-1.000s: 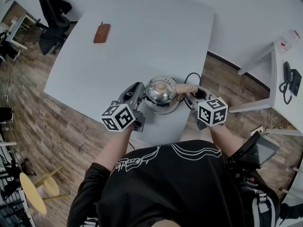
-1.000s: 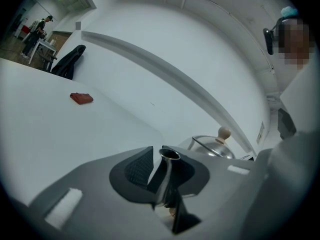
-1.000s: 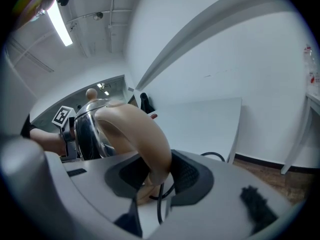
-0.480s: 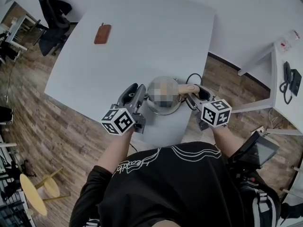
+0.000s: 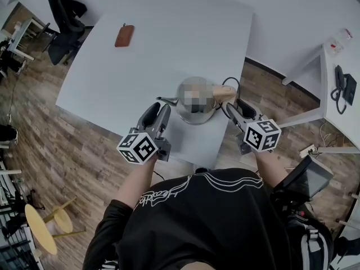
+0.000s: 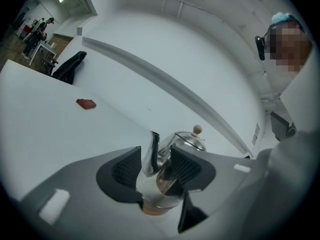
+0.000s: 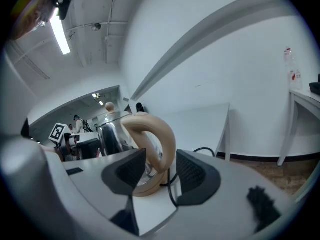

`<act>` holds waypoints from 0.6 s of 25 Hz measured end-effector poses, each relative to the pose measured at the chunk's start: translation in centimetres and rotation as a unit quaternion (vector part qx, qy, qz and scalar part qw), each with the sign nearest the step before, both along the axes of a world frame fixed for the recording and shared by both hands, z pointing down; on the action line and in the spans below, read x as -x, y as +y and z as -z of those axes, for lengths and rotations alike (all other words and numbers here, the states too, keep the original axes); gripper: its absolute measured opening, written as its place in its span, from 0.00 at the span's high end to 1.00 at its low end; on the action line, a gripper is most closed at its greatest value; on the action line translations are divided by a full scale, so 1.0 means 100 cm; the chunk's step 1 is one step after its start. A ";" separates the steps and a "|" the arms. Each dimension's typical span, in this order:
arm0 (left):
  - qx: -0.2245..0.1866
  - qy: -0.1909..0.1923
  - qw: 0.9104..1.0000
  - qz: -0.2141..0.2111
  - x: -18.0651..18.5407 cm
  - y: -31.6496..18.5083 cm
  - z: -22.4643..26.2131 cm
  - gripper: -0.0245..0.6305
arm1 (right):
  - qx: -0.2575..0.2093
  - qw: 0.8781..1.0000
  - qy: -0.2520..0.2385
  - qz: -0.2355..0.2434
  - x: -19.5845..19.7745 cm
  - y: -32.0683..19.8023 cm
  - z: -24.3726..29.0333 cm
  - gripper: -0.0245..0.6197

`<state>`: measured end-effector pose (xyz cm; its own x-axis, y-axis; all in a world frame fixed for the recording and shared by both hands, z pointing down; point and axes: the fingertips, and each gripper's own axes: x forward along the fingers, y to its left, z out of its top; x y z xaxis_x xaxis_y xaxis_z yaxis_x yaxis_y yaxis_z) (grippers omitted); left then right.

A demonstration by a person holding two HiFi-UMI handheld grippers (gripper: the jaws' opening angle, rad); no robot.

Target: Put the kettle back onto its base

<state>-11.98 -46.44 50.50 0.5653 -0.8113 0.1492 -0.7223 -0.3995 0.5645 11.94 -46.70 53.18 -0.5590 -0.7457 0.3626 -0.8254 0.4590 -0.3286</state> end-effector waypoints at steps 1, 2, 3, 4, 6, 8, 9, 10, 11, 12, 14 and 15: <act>0.001 0.002 1.000 -0.002 0.000 0.009 0.002 0.70 | -0.001 1.000 -0.010 -0.001 0.001 0.008 0.006 0.67; 0.000 0.005 1.000 -0.007 -0.001 0.018 0.007 0.70 | -0.003 1.000 -0.023 -0.001 0.003 0.018 0.013 0.67; -0.002 0.008 1.000 -0.012 -0.003 0.028 0.013 0.70 | -0.006 0.999 -0.035 0.000 0.005 0.029 0.022 0.67; -0.006 0.012 1.000 -0.020 -0.006 0.039 0.021 0.70 | -0.010 0.999 -0.044 0.001 0.008 0.041 0.033 0.67; -0.015 0.015 0.999 -0.043 -0.013 0.064 0.038 0.71 | -0.016 0.998 -0.056 0.009 0.014 0.068 0.052 0.67; -0.019 0.006 0.997 -0.070 -0.021 0.092 0.052 0.76 | -0.018 0.998 -0.060 0.016 0.019 0.095 0.069 0.68; -0.019 0.000 0.996 -0.082 -0.025 0.105 0.057 0.79 | -0.021 0.998 -0.062 0.015 0.020 0.107 0.078 0.74; -0.018 -0.005 0.996 -0.092 -0.028 0.119 0.062 0.82 | -0.026 0.997 -0.065 0.013 0.021 0.119 0.086 0.83; -0.016 -0.007 0.995 -0.100 -0.029 0.133 0.066 0.85 | -0.032 0.997 -0.070 0.013 0.023 0.132 0.094 0.89; -0.016 -0.008 0.994 -0.106 -0.030 0.149 0.070 0.89 | -0.038 0.996 -0.078 0.018 0.027 0.147 0.100 0.93; -0.023 -0.014 0.992 -0.122 -0.032 0.182 0.079 0.98 | -0.051 0.993 -0.104 0.039 0.039 0.180 0.112 0.95; -0.030 -0.019 0.990 -0.134 -0.034 0.198 0.085 0.98 | -0.057 0.991 -0.113 0.051 0.045 0.198 0.117 0.95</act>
